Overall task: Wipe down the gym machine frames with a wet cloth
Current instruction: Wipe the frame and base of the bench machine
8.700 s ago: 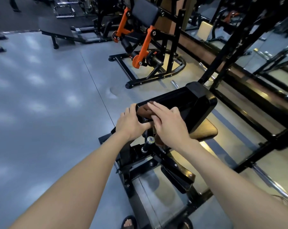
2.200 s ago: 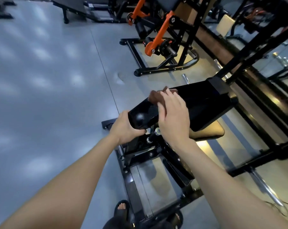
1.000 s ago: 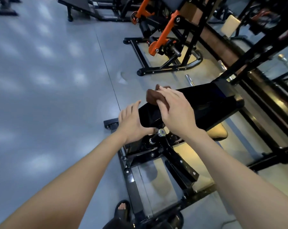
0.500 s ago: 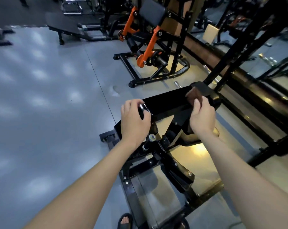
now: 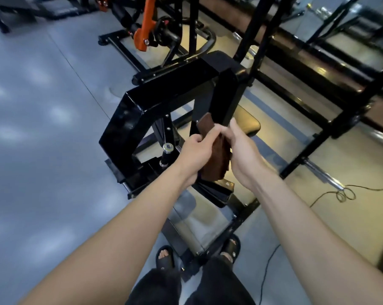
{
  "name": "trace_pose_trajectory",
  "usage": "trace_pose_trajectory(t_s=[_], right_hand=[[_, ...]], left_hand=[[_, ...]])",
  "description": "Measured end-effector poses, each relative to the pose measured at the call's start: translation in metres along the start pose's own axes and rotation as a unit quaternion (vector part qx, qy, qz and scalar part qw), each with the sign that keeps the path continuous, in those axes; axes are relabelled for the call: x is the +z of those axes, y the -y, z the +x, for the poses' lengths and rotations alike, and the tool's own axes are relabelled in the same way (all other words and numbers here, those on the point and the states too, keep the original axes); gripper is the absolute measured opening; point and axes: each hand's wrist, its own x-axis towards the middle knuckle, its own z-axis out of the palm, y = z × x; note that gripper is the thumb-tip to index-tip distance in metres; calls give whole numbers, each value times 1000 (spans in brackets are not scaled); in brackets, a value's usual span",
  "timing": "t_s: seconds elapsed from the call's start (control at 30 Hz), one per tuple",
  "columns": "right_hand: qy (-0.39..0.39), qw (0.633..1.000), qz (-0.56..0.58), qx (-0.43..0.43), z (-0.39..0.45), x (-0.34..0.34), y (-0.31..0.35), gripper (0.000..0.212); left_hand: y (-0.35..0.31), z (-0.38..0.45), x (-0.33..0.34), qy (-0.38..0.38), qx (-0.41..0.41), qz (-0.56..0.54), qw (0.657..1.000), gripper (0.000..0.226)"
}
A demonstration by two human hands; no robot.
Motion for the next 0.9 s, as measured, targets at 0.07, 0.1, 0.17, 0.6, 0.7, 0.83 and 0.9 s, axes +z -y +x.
trace_pose_trajectory(t_s=[0.07, 0.1, 0.17, 0.6, 0.7, 0.83, 0.9], right_hand=[[-24, 999, 28, -15, -6, -11, -6, 40], [-53, 998, 5, -20, -6, -16, -10, 34], [-83, 994, -66, -19, -9, -24, -17, 31], [-21, 946, -294, -138, -9, -23, -27, 14], [-20, 983, -171, -64, -15, -23, -19, 22], [-5, 996, -91, 19, -17, -20, -12, 31], [-8, 995, -96, 23, -20, -14, -8, 27]], left_hand=[[9, 4, -3, -4, -19, -59, 998, 31], [12, 5, -5, 4, -29, -85, 996, 26], [16, 5, -9, 30, -49, -132, 990, 29], [17, 0, -21, 90, -38, -167, 981, 38], [18, 2, -23, 85, -53, -158, 982, 34], [24, -2, -22, 97, -88, -183, 974, 32], [26, -7, -21, 135, -89, -210, 964, 44]])
